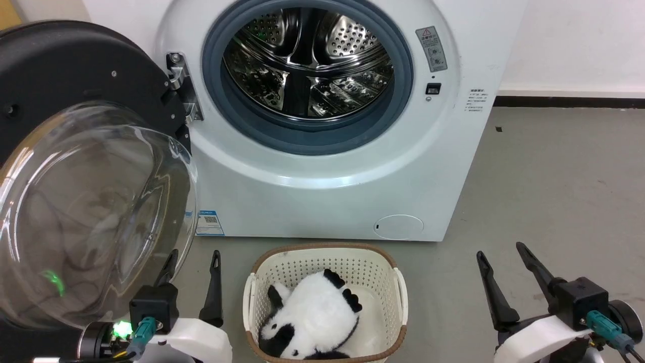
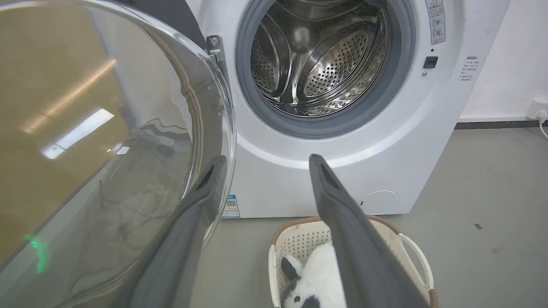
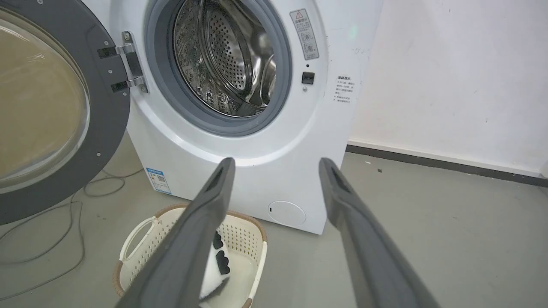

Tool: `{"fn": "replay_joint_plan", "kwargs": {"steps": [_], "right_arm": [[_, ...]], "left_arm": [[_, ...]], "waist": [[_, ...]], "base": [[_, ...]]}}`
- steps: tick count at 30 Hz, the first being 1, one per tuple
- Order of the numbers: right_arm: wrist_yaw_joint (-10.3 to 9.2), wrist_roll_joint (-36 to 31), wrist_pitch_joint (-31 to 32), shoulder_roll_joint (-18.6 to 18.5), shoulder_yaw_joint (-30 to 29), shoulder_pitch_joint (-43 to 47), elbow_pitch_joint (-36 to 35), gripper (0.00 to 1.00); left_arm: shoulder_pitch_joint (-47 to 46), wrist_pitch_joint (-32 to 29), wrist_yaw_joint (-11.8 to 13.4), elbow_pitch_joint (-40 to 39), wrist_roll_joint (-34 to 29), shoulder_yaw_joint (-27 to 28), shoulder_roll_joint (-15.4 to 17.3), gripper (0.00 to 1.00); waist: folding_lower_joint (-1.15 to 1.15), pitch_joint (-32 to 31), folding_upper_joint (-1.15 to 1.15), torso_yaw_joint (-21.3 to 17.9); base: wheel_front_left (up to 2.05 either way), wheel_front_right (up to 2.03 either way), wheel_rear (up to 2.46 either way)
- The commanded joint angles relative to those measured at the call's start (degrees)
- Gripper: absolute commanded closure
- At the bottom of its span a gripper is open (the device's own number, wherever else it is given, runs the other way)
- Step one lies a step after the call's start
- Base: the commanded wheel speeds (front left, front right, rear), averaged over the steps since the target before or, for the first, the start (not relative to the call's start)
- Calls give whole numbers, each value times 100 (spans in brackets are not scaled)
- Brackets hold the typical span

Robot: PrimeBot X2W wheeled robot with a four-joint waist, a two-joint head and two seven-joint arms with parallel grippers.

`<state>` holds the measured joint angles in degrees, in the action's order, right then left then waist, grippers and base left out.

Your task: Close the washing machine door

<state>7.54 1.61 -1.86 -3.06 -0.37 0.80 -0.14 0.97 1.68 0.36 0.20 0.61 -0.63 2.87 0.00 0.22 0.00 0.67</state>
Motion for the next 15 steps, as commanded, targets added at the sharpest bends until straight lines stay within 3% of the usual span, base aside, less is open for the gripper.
{"fn": "replay_joint_plan", "kwargs": {"steps": [1,15], "right_arm": [[-1,50,-59,4,-19,29,1,0],[-1,138,-225,6,-43,72,-45,0]], "left_arm": [[45,72,17,-30,34,2,0,0],[96,239,14,-72,92,1,0,0]], "waist": [[0,-1,0,26],[0,-44,0,410]], "base": [[0,0,0],[0,0,0]]}}
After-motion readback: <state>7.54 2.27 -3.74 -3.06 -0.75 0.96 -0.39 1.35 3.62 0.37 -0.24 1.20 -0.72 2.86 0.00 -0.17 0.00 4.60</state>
